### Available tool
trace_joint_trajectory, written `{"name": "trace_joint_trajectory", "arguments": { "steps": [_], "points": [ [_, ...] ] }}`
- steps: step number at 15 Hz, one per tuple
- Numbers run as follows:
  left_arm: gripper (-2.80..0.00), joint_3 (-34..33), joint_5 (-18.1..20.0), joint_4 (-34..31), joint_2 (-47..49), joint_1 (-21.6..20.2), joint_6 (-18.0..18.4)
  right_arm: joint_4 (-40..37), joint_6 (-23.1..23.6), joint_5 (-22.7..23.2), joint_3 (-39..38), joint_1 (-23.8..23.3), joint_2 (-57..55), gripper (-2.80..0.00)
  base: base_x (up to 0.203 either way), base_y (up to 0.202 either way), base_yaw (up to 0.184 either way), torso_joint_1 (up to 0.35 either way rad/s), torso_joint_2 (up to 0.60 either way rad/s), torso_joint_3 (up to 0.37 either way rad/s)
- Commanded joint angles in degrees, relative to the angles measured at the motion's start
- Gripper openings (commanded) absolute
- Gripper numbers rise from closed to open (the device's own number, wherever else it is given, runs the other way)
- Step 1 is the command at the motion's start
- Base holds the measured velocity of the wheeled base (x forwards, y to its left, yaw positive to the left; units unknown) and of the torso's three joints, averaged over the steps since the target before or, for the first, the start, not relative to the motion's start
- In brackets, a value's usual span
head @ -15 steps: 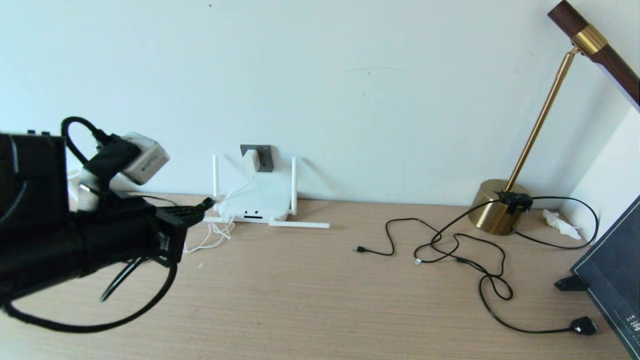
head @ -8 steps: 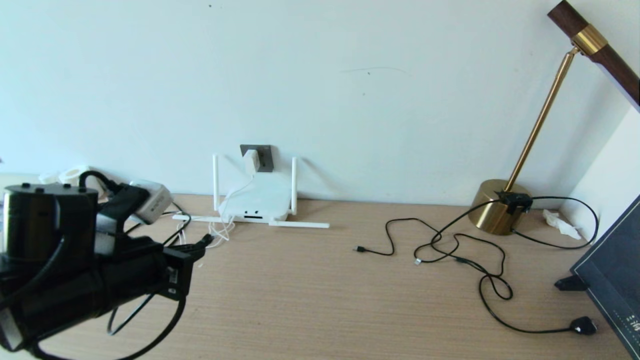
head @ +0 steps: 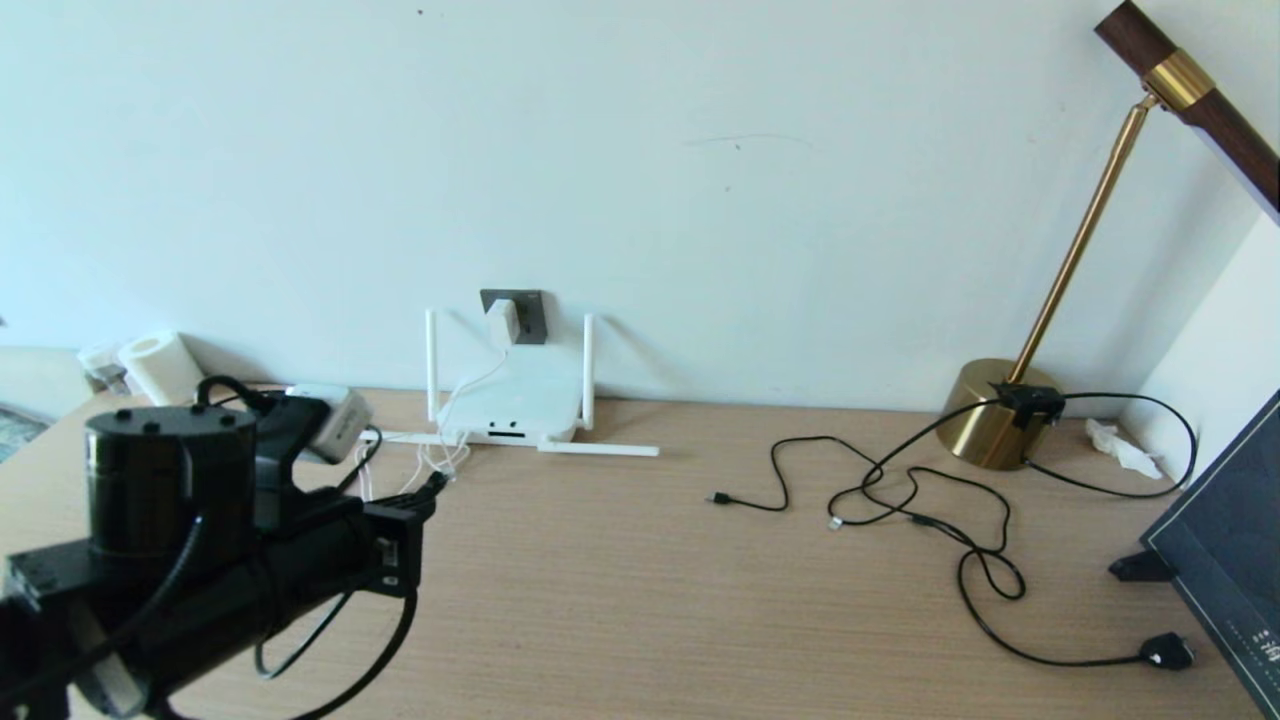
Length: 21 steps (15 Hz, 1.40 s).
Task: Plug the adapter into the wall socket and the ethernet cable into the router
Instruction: Align cable and router interface
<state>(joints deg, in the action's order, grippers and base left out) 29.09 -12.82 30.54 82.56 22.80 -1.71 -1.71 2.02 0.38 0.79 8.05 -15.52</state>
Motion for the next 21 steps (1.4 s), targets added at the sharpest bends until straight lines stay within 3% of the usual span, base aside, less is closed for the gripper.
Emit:
{"name": "trace_joint_trajectory", "arguments": {
  "steps": [1,5,7,9,11,14,19,21],
  "points": [
    [-2.80,-2.70,-0.66,5.38,1.41,0.19,-0.23,0.31,-1.73,-0.94,-0.23,0.04,-0.22,0.00,0.000,0.000,0.000,0.000,0.00,0.000],
    [-2.80,-5.25,-5.30,6.99,0.61,2.18,-1.64,1.43,-1.53,-1.36,-0.52,0.98,-3.67,0.00,0.000,0.000,0.000,0.000,0.00,0.000],
    [-2.80,-4.11,-8.65,6.99,1.56,2.75,-5.41,1.17,-1.00,-1.48,-0.44,-0.02,-7.24,0.00,0.000,0.000,0.000,0.000,0.00,0.000],
    [-2.80,-4.17,-11.71,6.93,1.71,2.78,-8.18,1.41,-0.74,-1.43,-0.53,-1.10,-3.75,0.00,0.000,0.000,0.000,0.000,0.00,0.000],
    [-2.80,-4.55,-12.36,6.85,1.71,3.14,-8.54,1.86,-0.76,-1.43,-0.66,-2.31,-0.19,0.00,0.000,0.000,0.000,0.000,0.00,0.000],
    [-2.80,-3.79,-12.49,6.66,2.79,3.23,-8.58,1.54,1.64,-1.07,-0.59,-10.28,1.50,0.00,0.000,0.000,0.000,0.000,0.00,0.000],
    [-2.80,-0.97,-13.26,6.64,3.55,4.37,-8.58,0.83,2.60,-0.21,-0.29,-8.47,14.99,0.00,0.000,0.000,0.000,0.000,0.00,0.000],
    [-2.80,-2.26,-13.26,6.64,3.23,4.80,-8.66,0.39,2.81,0.06,-0.09,-8.13,15.52,0.00,0.000,0.000,0.000,0.000,0.00,0.000]
  ]
}}
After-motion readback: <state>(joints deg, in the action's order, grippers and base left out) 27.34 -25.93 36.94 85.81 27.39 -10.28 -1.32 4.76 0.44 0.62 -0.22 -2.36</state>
